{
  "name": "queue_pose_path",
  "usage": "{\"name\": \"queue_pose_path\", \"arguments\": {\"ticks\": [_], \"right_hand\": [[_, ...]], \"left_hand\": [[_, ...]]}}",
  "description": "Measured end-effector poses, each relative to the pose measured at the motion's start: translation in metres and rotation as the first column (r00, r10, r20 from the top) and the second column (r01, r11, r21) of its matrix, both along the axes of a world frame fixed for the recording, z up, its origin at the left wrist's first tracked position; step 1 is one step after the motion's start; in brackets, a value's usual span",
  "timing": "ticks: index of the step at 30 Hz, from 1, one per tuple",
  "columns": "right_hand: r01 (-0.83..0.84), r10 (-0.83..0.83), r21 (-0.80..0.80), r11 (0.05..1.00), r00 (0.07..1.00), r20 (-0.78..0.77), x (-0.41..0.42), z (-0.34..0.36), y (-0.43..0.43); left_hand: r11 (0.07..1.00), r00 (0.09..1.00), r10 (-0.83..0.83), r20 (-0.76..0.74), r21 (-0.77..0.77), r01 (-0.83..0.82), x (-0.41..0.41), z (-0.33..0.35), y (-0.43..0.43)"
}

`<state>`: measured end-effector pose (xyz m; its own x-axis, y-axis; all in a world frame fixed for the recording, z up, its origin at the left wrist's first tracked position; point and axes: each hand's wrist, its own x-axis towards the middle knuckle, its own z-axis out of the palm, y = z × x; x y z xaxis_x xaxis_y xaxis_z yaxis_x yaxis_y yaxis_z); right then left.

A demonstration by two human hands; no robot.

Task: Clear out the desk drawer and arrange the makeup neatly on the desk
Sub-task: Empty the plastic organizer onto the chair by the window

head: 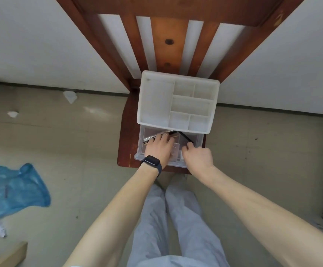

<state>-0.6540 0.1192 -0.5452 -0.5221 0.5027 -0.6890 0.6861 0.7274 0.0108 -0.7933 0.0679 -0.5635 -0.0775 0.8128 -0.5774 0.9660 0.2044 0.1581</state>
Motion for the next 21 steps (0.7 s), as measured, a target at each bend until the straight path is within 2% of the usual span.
{"name": "queue_pose_path", "arguments": {"ticks": [7,14,16,18,21], "right_hand": [[-0.013,0.014,0.037,0.999,0.999,-0.029,-0.005,-0.001,0.0],[-0.003,0.003,0.0,1.0,1.0,-0.016,-0.005,0.007,0.001],[0.09,-0.09,-0.009,0.996,0.995,-0.05,-0.003,0.013,-0.001],[0.249,-0.251,-0.038,0.968,0.959,-0.13,0.002,0.022,-0.002],[0.489,-0.505,-0.127,0.863,0.827,-0.246,0.01,0.049,-0.008]], "left_hand": [[0.999,1.0,0.01,0.008,0.037,-0.01,-0.008,0.0,0.008],[0.992,0.976,0.118,0.18,0.01,-0.122,-0.016,0.017,-0.01],[0.983,0.957,0.17,0.234,0.024,-0.18,-0.023,0.027,-0.016],[0.961,0.928,0.254,0.274,0.038,-0.274,-0.031,0.041,-0.021],[0.893,0.848,0.42,0.322,0.022,-0.45,-0.046,0.072,-0.029]]}}
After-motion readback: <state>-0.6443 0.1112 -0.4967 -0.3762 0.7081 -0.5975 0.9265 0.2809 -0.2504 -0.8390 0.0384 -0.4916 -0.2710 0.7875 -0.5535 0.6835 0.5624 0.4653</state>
